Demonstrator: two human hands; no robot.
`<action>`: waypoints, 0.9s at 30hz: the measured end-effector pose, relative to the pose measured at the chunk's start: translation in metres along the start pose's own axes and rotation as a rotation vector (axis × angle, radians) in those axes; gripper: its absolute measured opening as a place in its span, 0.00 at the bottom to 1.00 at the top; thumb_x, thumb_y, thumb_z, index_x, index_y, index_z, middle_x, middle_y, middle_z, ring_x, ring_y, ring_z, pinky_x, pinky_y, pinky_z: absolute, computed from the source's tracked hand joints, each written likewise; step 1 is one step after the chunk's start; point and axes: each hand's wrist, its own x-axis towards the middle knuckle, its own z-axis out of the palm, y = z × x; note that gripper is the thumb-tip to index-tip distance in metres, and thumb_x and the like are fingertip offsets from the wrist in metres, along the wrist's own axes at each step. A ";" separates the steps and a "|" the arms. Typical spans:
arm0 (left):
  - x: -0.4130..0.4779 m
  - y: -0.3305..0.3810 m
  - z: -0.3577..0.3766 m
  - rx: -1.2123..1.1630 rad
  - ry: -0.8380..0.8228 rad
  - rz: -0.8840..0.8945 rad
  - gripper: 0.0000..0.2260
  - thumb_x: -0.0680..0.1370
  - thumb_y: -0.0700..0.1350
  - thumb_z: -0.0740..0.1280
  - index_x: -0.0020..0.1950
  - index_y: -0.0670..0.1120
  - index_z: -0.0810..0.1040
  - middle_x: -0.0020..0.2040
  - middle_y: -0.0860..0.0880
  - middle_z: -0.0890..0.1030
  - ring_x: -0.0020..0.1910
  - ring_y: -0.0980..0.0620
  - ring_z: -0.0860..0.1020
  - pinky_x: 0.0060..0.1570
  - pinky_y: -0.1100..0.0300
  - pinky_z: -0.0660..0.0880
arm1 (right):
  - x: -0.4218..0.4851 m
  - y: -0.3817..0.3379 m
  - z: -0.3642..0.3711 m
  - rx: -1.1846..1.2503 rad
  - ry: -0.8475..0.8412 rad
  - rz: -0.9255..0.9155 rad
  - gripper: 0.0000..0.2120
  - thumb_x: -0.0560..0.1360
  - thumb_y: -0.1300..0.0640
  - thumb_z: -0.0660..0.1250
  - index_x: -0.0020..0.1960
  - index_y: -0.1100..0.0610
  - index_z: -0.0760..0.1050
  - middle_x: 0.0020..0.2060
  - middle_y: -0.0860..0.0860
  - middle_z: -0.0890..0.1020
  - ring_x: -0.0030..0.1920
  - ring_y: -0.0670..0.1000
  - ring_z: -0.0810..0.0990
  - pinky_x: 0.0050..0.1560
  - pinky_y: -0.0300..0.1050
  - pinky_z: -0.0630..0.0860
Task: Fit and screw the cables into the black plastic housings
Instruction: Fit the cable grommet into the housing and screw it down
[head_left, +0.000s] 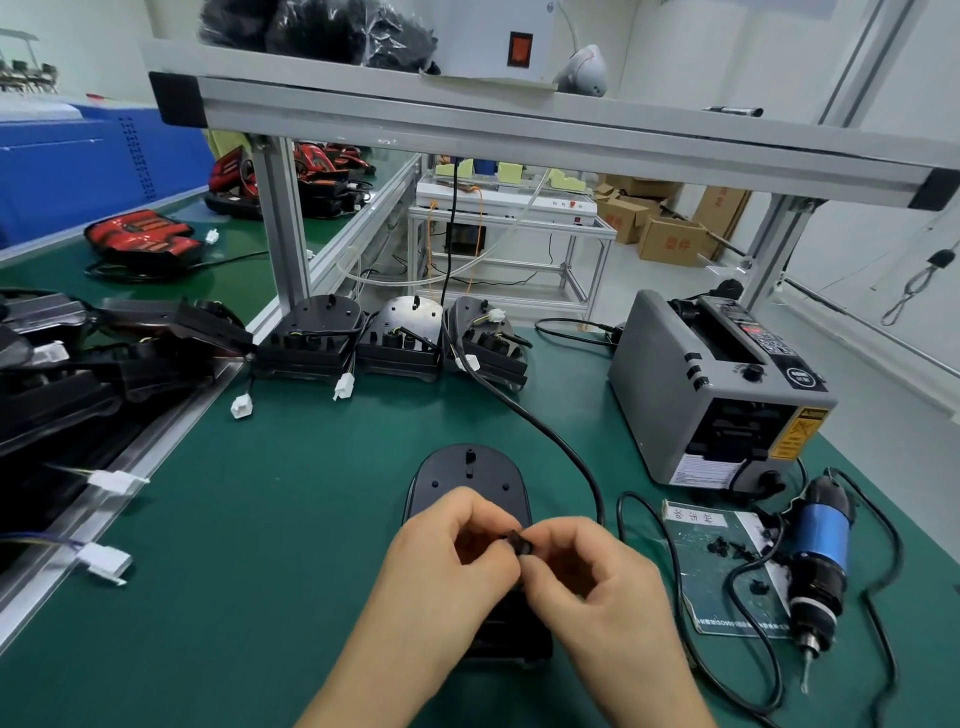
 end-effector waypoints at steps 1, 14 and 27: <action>0.000 0.000 -0.001 0.012 -0.006 0.000 0.12 0.71 0.38 0.68 0.38 0.56 0.80 0.36 0.56 0.82 0.36 0.60 0.79 0.35 0.72 0.72 | 0.000 0.000 0.001 0.042 0.008 0.014 0.18 0.67 0.67 0.73 0.42 0.43 0.79 0.34 0.43 0.82 0.34 0.44 0.79 0.37 0.34 0.75; -0.006 -0.030 -0.036 0.356 -0.045 0.328 0.09 0.76 0.45 0.68 0.46 0.61 0.79 0.49 0.65 0.77 0.55 0.60 0.71 0.50 0.72 0.66 | -0.008 0.017 -0.011 0.190 -0.193 0.408 0.06 0.68 0.69 0.70 0.36 0.61 0.77 0.25 0.56 0.80 0.26 0.51 0.78 0.33 0.42 0.78; -0.016 -0.034 -0.020 0.504 0.023 0.382 0.06 0.71 0.41 0.73 0.42 0.53 0.81 0.42 0.62 0.74 0.50 0.62 0.70 0.48 0.72 0.65 | -0.017 0.005 0.005 -0.302 -0.145 0.136 0.05 0.66 0.49 0.70 0.34 0.43 0.74 0.33 0.28 0.77 0.37 0.37 0.77 0.41 0.30 0.71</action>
